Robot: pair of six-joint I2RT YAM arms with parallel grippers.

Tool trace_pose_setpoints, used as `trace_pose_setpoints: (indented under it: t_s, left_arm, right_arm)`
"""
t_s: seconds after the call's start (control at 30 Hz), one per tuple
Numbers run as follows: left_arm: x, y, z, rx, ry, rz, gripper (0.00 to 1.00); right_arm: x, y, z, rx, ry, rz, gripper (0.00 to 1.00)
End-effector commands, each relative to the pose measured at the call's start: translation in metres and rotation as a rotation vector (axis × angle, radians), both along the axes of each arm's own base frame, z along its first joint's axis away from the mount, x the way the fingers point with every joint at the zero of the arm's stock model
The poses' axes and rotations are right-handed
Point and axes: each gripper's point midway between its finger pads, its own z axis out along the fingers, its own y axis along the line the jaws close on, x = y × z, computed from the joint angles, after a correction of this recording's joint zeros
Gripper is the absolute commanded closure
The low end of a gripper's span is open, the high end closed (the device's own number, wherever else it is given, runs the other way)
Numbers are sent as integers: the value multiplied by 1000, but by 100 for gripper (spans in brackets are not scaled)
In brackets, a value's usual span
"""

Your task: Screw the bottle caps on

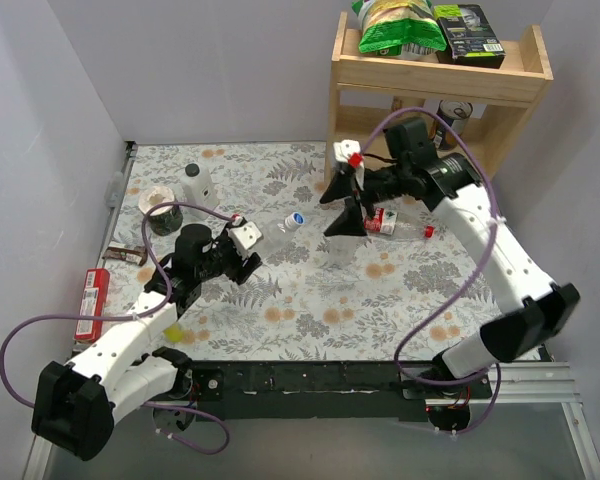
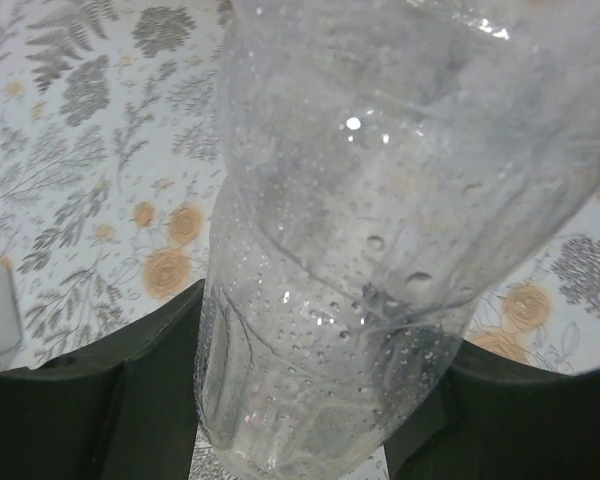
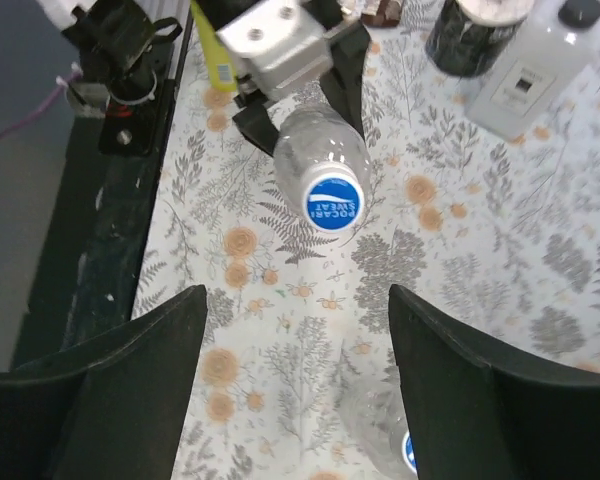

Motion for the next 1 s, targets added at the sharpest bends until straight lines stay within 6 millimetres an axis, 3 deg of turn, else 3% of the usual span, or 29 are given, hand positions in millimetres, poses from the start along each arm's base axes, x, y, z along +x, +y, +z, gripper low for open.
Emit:
trace_pose_setpoints:
  t_s: [0.0, 0.07, 0.2, 0.53, 0.77, 0.97]
  left_arm:
    - [-28, -28, 11, -42, 25, -259, 100]
    - [-35, -33, 11, -44, 53, -314, 100]
    - [-40, -40, 15, -50, 64, -386, 100]
    - [-46, -44, 18, -43, 74, -446, 100]
    - [-46, -45, 17, -43, 78, -457, 100]
    - [-46, -45, 15, -41, 84, -459, 100]
  right_arm:
    - [-38, -13, 5, 45, -330, 184, 21]
    - [-42, -12, -3, 33, -398, 214, 23]
    - [-52, -8, 0, 51, -527, 270, 23]
    - [-57, 9, 3, 86, -548, 324, 28]
    - [-68, 13, 3, 92, -542, 396, 37]
    - [-76, 19, 2, 103, -493, 442, 52]
